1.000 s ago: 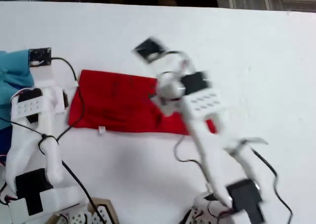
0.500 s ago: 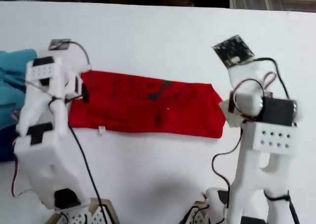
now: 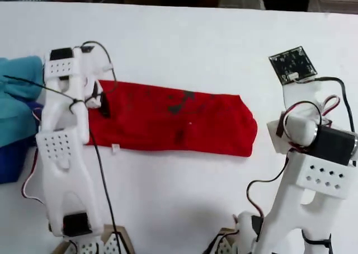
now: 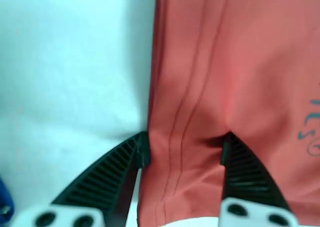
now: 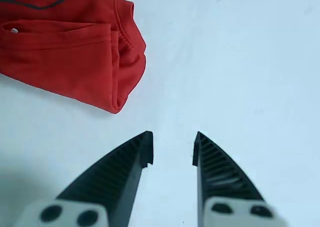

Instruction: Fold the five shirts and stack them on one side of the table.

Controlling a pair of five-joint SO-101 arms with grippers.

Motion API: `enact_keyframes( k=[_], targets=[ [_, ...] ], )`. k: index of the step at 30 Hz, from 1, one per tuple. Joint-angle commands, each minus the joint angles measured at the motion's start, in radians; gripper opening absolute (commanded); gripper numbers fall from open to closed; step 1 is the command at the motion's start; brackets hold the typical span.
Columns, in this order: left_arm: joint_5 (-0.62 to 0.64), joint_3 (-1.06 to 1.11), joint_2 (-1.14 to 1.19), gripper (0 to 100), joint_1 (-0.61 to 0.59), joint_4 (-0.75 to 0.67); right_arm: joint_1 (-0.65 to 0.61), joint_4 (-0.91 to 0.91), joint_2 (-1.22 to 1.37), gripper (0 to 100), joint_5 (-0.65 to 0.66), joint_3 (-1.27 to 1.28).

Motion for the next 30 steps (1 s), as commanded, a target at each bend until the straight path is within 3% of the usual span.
enact_keyframes(
  k=[1,19,20,23,24,28,30],
  targets=[
    [0.002,-0.050,0.046,25,0.005,0.034,0.015,0.013,-0.031,13.4,0.009,-0.029],
    [0.002,-0.102,0.054,24,-0.043,0.032,0.007,0.025,-0.027,13.4,0.009,-0.029],
    [0.002,-0.102,0.052,21,-0.043,0.034,0.007,0.025,-0.028,13.3,0.009,-0.029],
    [-0.023,-0.102,0.052,0,-0.051,0.034,0.013,0.025,-0.030,11.6,0.009,-0.003],
    [-0.025,-0.102,0.052,5,-0.058,0.035,0.013,0.021,-0.030,9.7,0.009,0.021],
    [-0.026,-0.107,0.043,3,-0.112,0.035,0.018,-0.041,-0.031,1.9,0.009,0.167],
    [-0.032,-0.113,0.041,3,-0.153,0.035,0.048,-0.104,-0.031,2.8,0.008,0.247]
  ],
)
